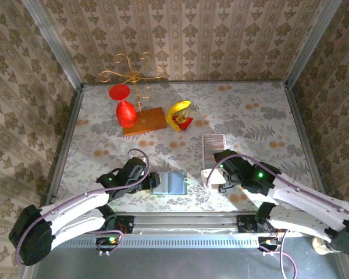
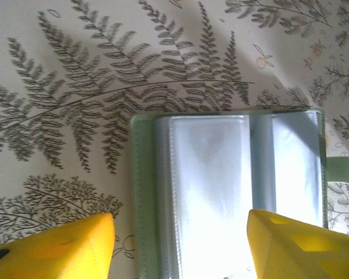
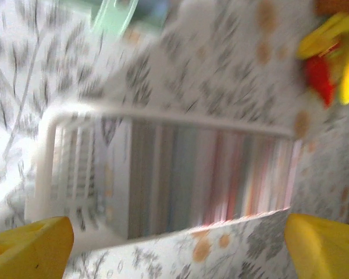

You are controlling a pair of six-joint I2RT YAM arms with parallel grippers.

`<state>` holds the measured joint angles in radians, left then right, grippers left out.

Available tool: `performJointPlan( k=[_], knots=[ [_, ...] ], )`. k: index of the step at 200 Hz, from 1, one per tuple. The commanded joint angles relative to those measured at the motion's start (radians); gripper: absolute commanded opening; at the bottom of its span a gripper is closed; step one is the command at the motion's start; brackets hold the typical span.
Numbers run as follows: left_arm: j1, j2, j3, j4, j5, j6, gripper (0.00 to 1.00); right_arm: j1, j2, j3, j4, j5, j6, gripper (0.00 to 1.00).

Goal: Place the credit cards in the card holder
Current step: Flip over the card slot in the card holder, then pick up the credit card from the storage box.

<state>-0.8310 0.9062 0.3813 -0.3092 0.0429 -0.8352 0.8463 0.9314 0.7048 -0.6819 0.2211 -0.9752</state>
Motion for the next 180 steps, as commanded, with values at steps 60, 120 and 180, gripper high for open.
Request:
performJointPlan(
  k=[60, 120, 180],
  knots=[
    [-0.023, 0.008, 0.008, 0.035, -0.002, 0.009, 0.62, -0.105, 0.152, -0.05, 0.258, -0.057, -0.171, 0.91],
    [-0.025, 0.006, -0.014, 0.053, 0.0, -0.007, 0.58, -0.107, 0.219, -0.056, 0.254, -0.114, -0.178, 0.89],
    [-0.026, 0.007, -0.021, 0.056, -0.001, -0.024, 0.57, -0.11, 0.27, -0.08, 0.306, -0.116, -0.169, 0.9]
  ],
)
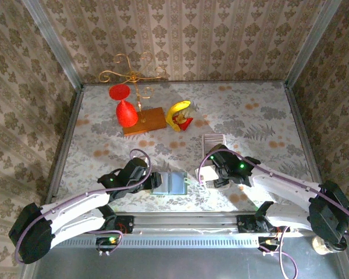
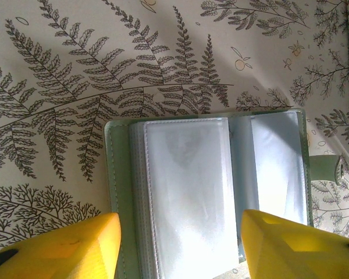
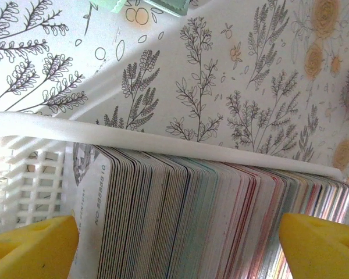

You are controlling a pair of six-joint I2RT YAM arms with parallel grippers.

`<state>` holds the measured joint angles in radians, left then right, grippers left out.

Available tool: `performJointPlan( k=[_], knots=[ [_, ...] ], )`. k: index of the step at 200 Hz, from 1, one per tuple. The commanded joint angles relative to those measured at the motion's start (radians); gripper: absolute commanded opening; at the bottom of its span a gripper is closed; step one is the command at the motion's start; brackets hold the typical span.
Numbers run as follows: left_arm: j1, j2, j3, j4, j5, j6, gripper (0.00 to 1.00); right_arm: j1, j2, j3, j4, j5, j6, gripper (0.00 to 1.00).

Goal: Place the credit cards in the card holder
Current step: Pick up the credit card from the storage box.

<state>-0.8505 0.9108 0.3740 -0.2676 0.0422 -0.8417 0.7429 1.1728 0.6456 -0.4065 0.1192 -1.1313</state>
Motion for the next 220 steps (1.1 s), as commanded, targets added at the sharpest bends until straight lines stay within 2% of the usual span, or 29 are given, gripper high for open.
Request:
performJointPlan(
  k=[1, 15, 63, 134, 149, 220],
  knots=[
    [-0.007, 0.002, -0.014, 0.015, 0.0, -0.017, 0.56, -0.007, 0.03, -0.02, 0.031, -0.013, -0.013, 0.9],
    [-0.008, 0.003, -0.012, 0.014, -0.002, -0.018, 0.56, -0.007, 0.052, -0.014, 0.027, -0.001, -0.005, 0.86],
    [-0.013, 0.01, -0.014, 0.019, -0.006, -0.024, 0.53, -0.007, 0.088, -0.015, 0.057, 0.045, -0.018, 0.84],
    [-0.022, 0.023, -0.018, 0.035, -0.012, -0.034, 0.49, -0.007, 0.026, -0.025, 0.039, 0.058, -0.039, 0.62],
    [-0.024, 0.026, -0.017, 0.034, -0.012, -0.034, 0.48, -0.008, 0.016, -0.02, 0.027, 0.059, -0.038, 0.55],
    [-0.036, 0.032, -0.018, 0.033, -0.024, -0.043, 0.45, -0.008, -0.022, -0.023, 0.01, 0.057, -0.045, 0.43]
  ],
)
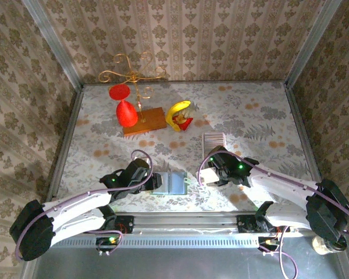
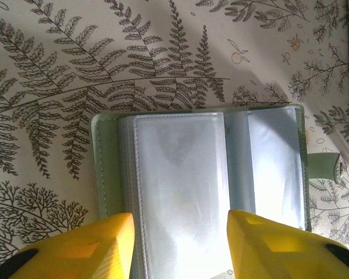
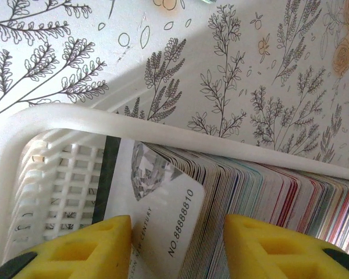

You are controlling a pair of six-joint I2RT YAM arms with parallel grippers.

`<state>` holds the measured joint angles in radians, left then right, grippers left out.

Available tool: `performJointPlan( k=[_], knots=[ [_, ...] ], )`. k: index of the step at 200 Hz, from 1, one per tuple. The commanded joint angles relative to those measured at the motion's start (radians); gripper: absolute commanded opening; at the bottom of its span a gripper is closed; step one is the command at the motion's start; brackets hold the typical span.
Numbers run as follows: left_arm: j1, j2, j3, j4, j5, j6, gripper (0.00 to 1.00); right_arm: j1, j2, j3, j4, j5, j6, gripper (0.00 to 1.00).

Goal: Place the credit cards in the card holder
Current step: Pick up the credit card from the storage box.

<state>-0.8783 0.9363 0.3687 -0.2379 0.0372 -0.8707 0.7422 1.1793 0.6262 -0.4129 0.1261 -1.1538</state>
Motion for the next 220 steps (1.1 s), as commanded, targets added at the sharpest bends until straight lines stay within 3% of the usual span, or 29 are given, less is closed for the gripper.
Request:
performJointPlan(
  k=[1, 31, 153, 220],
  knots=[
    [-0.008, 0.007, -0.013, 0.004, -0.019, -0.014, 0.45, -0.007, -0.029, -0.003, 0.016, 0.049, -0.023, 0.43],
    [-0.012, 0.014, -0.013, 0.006, -0.019, -0.014, 0.43, -0.007, -0.048, -0.003, 0.014, 0.05, -0.021, 0.34],
    [-0.027, 0.039, -0.009, 0.019, -0.022, -0.021, 0.37, -0.005, -0.108, -0.012, -0.012, 0.047, -0.016, 0.25],
    [-0.029, 0.036, -0.013, 0.005, -0.043, -0.03, 0.34, -0.004, -0.147, -0.005, -0.042, 0.048, 0.002, 0.11]
  ],
)
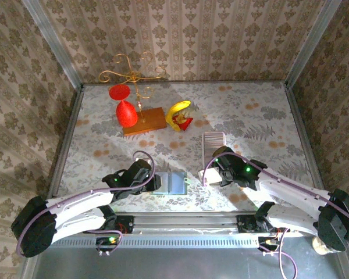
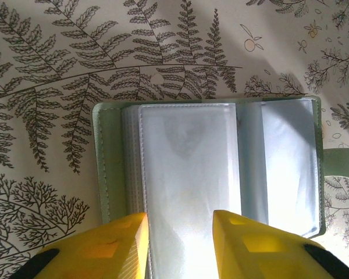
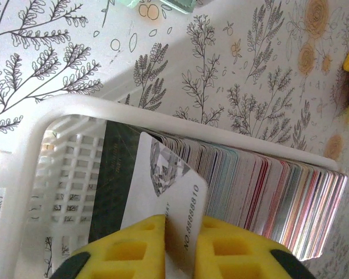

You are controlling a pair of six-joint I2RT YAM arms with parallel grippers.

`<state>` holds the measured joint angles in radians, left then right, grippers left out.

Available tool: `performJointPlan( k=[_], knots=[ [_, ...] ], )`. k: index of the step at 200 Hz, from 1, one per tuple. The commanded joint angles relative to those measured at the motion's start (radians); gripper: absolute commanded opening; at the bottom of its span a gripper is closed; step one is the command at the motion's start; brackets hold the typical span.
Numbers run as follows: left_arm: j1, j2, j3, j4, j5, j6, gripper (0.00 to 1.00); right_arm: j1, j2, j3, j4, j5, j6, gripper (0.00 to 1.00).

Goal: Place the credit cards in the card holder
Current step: Pick up the credit card from the storage box.

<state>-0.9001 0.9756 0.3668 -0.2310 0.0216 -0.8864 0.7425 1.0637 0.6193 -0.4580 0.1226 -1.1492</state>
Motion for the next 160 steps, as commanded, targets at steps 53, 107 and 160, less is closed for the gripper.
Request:
performJointPlan(
  k=[53, 107, 160],
  knots=[
    [-0.006, -0.065, -0.012, -0.049, -0.065, -0.021, 0.36, 0.05, -0.112, 0.039, -0.191, -0.01, 0.118, 0.0],
    [0.007, -0.098, -0.014, -0.098, -0.092, -0.023, 0.37, 0.156, -0.269, 0.122, -0.347, -0.074, 0.45, 0.0],
    [0.021, -0.107, -0.018, -0.1, -0.083, -0.035, 0.37, 0.166, -0.304, 0.205, -0.06, -0.034, 1.518, 0.0]
  ],
)
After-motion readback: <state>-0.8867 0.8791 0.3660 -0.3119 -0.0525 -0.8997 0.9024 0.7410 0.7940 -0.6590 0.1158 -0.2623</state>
